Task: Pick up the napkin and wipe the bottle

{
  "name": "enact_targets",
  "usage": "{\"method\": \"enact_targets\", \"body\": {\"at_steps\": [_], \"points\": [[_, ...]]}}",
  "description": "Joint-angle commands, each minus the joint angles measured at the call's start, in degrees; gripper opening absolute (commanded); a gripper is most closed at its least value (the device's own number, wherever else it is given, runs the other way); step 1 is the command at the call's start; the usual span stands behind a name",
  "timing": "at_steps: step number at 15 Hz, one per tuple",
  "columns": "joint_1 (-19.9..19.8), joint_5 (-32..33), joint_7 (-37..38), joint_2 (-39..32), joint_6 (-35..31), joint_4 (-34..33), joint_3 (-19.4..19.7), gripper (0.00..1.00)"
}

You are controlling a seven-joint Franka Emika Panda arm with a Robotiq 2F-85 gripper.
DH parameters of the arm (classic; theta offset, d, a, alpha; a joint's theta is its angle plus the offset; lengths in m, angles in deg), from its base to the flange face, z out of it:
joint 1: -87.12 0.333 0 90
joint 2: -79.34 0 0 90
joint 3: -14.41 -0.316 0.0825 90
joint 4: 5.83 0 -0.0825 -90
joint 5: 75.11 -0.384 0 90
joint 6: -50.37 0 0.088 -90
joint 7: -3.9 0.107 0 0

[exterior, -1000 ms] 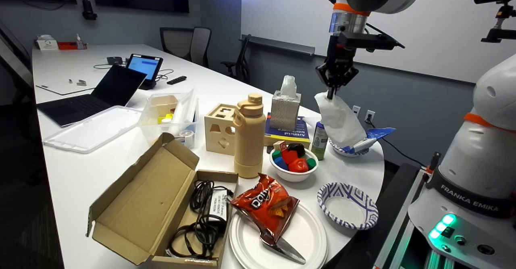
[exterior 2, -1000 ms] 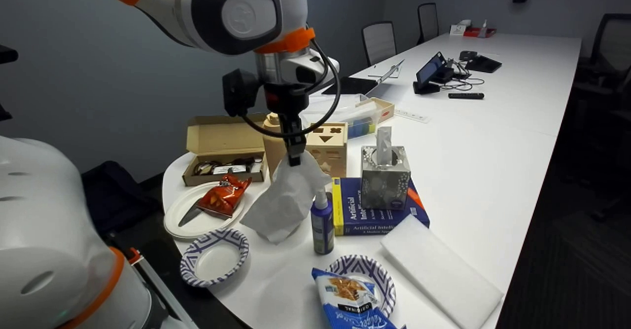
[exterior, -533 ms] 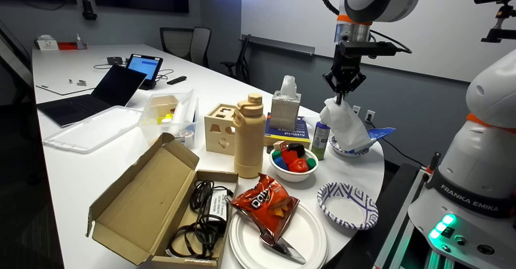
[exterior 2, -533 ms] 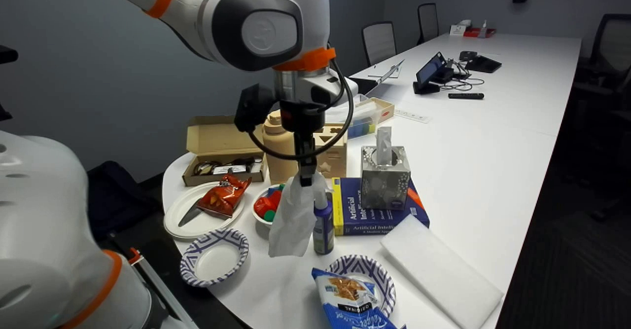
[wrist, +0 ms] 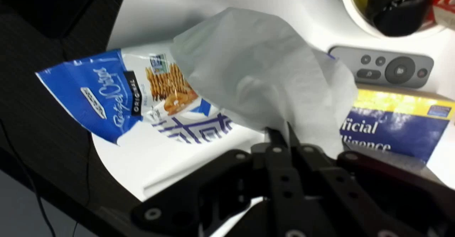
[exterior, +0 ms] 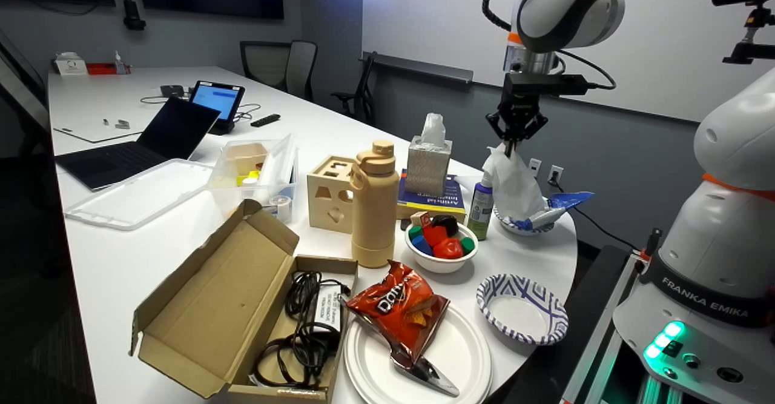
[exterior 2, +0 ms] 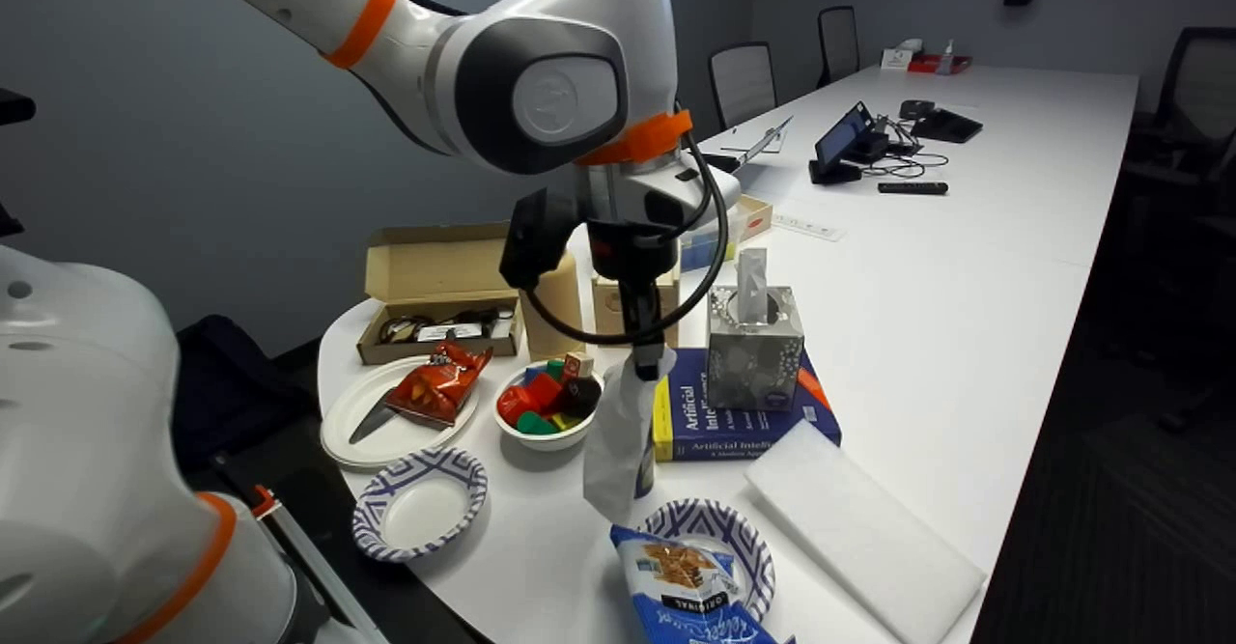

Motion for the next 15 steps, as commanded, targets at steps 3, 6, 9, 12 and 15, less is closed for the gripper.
{"method": "enact_targets", "body": {"at_steps": [3,6,9,12,15], "points": [[-2.5,3.9,1.0,-2.9,-15.4,-1.2,0.6,0.0],[-3.9,5.2,1.0,-8.0,-23.3,-2.6,-0.3,0.0],[-4.6,5.7,1.1,-14.5,-30.1,-4.2,-0.7,0.0],[-4.4,6.8,1.1,-21.2,-35.4,-6.2,0.2,0.0],[-4.0,4.9,0.1,-26.4,-38.1,-8.5,0.2,0.0]]}}
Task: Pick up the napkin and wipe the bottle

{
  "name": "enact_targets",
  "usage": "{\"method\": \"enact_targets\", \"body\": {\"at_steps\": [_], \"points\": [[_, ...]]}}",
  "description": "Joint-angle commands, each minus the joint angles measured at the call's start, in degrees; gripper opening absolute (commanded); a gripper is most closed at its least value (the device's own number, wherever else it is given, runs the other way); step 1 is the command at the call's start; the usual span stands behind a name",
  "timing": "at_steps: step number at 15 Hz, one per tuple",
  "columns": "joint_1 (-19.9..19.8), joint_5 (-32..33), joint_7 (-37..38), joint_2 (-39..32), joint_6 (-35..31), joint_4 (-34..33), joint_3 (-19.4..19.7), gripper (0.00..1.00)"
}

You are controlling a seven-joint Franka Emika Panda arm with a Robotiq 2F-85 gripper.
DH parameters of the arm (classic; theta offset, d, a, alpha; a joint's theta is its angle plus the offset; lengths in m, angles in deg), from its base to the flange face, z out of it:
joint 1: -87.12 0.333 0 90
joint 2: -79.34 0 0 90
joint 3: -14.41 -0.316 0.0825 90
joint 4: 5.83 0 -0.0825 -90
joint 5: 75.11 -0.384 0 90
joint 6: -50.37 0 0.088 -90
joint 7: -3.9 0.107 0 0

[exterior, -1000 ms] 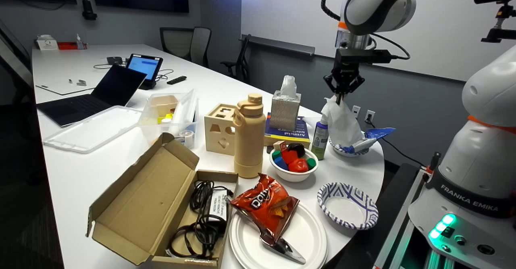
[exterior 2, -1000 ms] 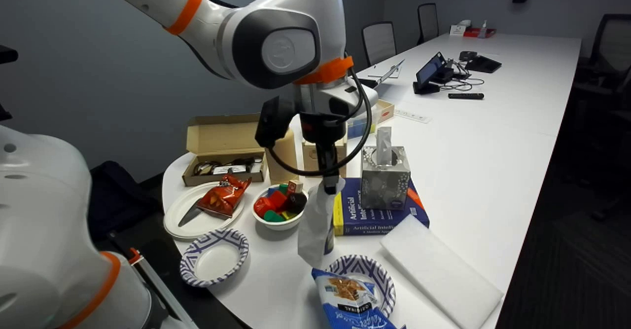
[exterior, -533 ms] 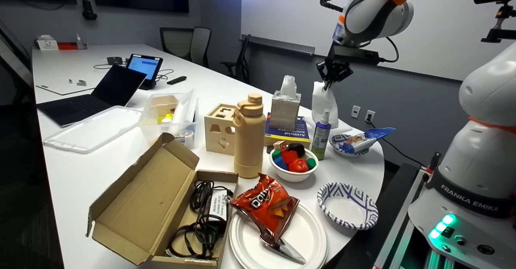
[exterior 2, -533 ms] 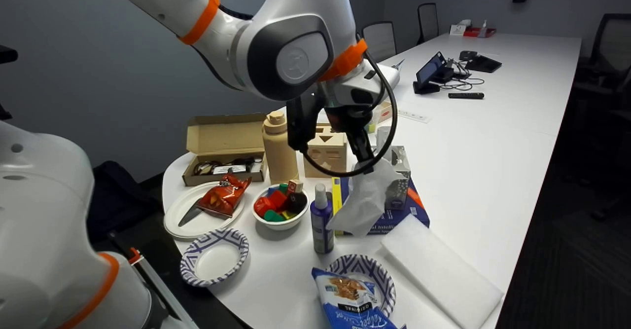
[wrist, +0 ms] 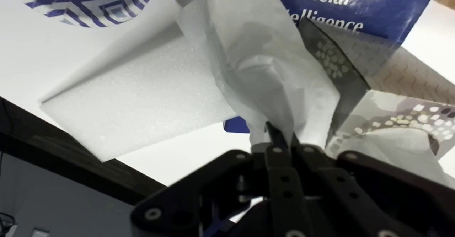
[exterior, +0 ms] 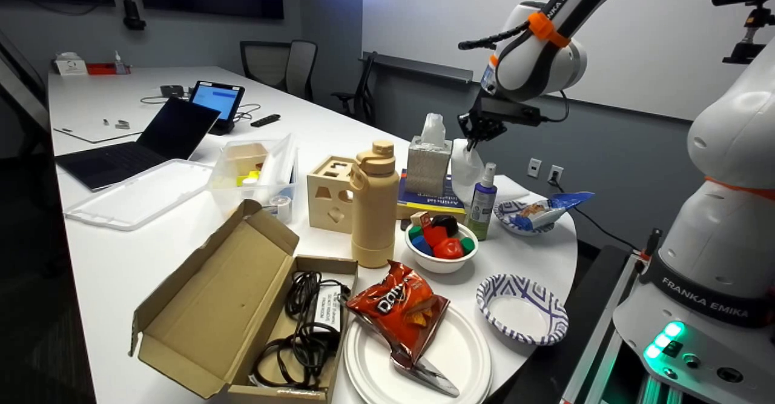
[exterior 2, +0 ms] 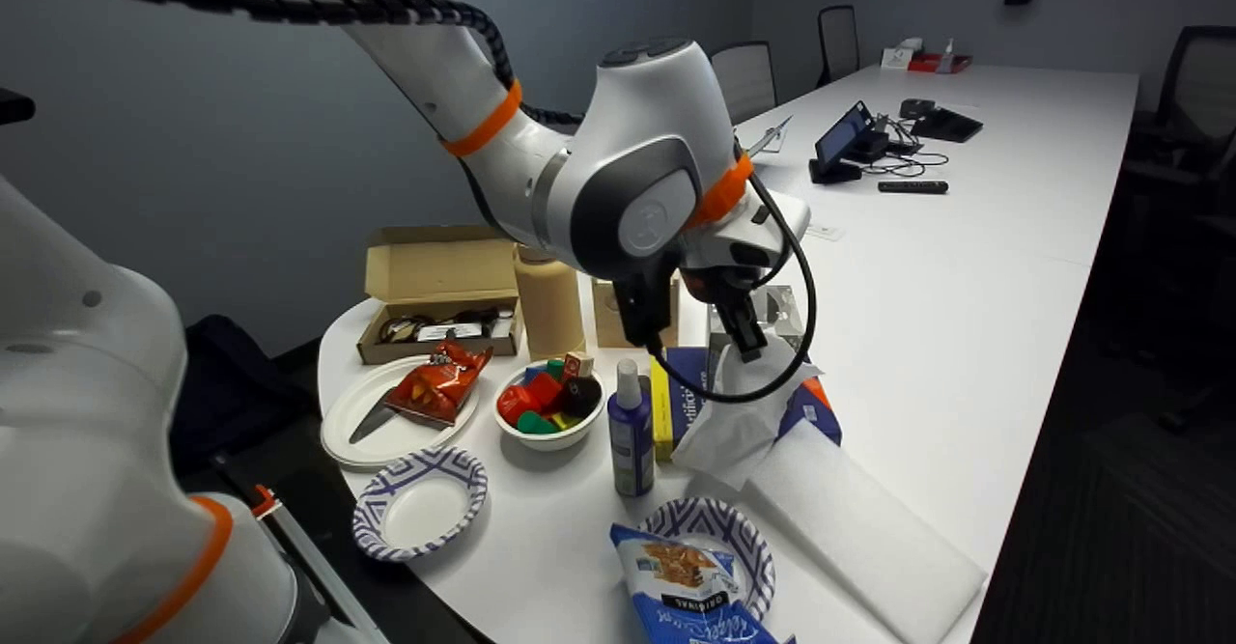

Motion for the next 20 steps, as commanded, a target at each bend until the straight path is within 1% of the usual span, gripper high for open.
{"method": "enact_targets", "body": {"at_steps": [1,2,3,7,9,11,12,13,14,16,18,20], "points": [[-0.1,-0.1,-0.1,-7.1,-3.1,-4.4,0.1,0.26],[-0.3,0.4,0.2,-7.9,-3.1,-5.0,0.2,0.28],[-0.3,0.9,0.5,-8.4,-2.9,-5.5,0.4,0.32],[-0.1,2.8,2.3,-6.9,-0.8,-6.3,2.0,0.64],[0.0,0.8,1.1,-5.1,1.1,-6.3,1.7,0.79],[0.4,-5.9,-3.5,-2.5,3.1,-5.6,-0.3,0.95],[5.9,-9.8,-6.2,-0.6,5.2,-5.3,3.7,0.99],[6.8,-11.7,-7.4,1.2,7.5,-5.3,3.6,1.0],[8.0,-11.7,-7.6,3.8,10.8,-5.1,4.0,1.0],[8.8,-7.8,-4.7,8.3,17.0,-4.8,3.6,1.0],[8.4,-4.2,-1.7,12.2,22.6,-5.0,1.9,1.0],[8.3,-2.6,-0.4,15.3,27.2,-5.4,0.5,1.0]]}}
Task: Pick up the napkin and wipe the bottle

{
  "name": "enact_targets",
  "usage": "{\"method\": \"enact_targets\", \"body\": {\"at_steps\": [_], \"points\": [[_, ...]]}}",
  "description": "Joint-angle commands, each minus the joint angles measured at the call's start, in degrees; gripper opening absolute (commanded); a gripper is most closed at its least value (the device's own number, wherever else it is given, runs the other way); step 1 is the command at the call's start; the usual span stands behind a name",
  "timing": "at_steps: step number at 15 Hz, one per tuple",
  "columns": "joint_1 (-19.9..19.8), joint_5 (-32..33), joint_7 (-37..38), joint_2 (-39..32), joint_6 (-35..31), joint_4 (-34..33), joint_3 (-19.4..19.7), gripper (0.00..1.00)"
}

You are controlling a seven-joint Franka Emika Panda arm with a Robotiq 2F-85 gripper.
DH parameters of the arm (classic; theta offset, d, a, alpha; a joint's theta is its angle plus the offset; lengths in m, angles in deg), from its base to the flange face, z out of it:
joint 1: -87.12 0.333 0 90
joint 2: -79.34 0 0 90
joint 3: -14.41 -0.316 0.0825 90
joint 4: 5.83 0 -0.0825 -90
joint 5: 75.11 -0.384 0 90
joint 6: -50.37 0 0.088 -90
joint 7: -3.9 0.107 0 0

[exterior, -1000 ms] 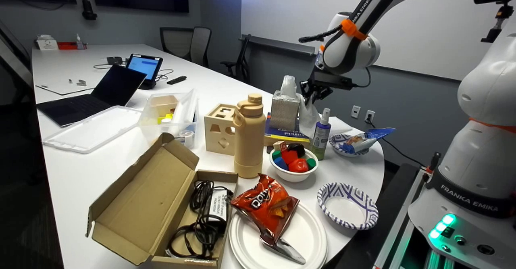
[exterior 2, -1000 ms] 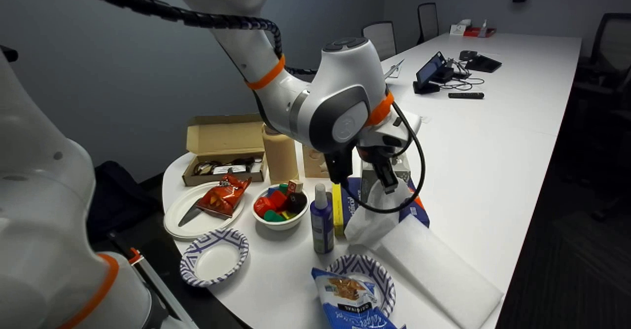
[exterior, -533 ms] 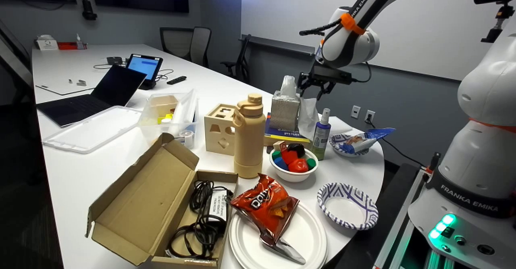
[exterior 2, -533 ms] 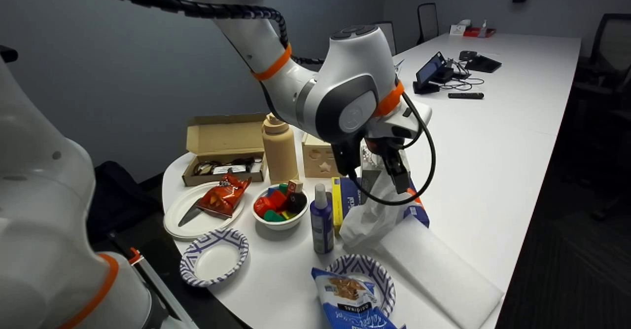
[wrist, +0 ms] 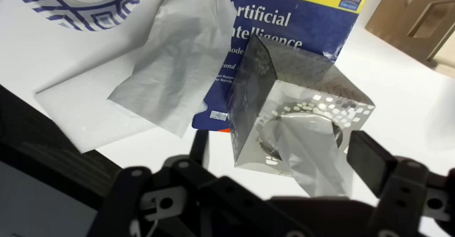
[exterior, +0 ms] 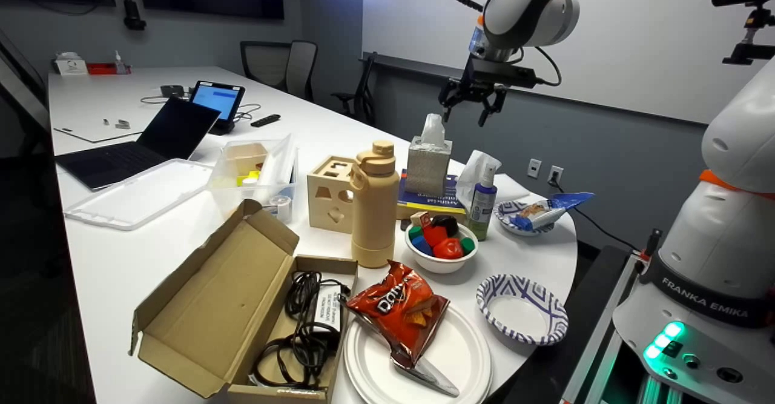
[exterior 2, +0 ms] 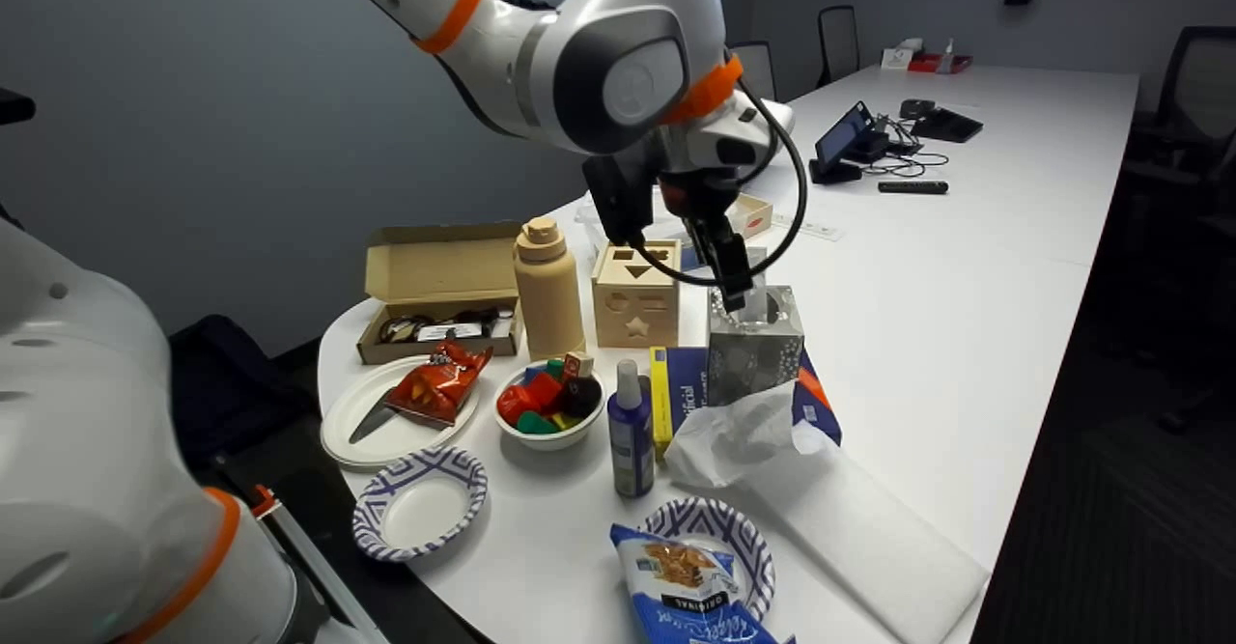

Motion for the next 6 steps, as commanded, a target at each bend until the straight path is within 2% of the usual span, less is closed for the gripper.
{"method": "enact_targets", "body": {"at_steps": [1,6], "points": [[0.1,3.6,3.2,7.3,8.4,0.6,-2.0,1.0],[0.6,3.2,2.7,9.3,14.4,-0.3,-3.8,1.0]]}}
